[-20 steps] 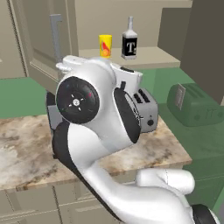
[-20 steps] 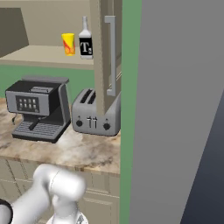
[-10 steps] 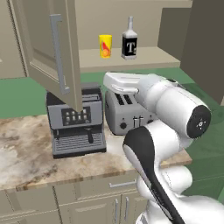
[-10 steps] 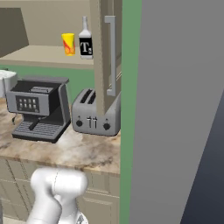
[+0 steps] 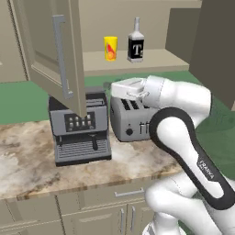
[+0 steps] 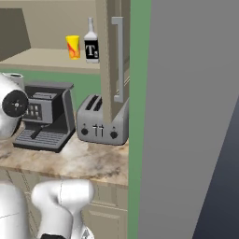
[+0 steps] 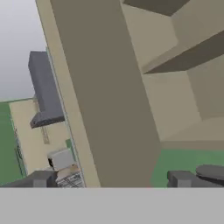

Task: Open the cabinet directly in front. Then move the liquor and the cup to the dining counter with the candle on it.

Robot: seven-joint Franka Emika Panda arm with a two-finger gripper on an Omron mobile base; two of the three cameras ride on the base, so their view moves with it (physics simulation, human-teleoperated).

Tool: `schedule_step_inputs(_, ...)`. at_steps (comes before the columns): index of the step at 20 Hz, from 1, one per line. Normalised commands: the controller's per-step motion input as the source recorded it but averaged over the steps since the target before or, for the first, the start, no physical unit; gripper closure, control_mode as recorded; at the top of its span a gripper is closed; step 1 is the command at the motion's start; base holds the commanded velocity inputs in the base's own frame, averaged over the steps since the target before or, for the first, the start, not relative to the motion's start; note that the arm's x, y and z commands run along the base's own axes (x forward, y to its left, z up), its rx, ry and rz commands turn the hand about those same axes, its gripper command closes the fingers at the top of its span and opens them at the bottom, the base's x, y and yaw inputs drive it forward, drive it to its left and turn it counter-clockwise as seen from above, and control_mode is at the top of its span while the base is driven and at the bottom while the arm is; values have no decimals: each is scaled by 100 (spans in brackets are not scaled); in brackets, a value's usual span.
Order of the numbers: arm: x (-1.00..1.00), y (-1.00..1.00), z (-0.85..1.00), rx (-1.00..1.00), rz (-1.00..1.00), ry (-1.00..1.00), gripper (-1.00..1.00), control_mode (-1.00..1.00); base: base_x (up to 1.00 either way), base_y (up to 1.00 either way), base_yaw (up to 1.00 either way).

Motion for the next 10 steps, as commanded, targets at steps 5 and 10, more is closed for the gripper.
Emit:
schedule_step_inputs(5,3,95,17,-1,50,22,-100,-100,0,0,0)
schedule_step_inputs(10,12,100,-6,0,39,6,-100,-100,0,0,0)
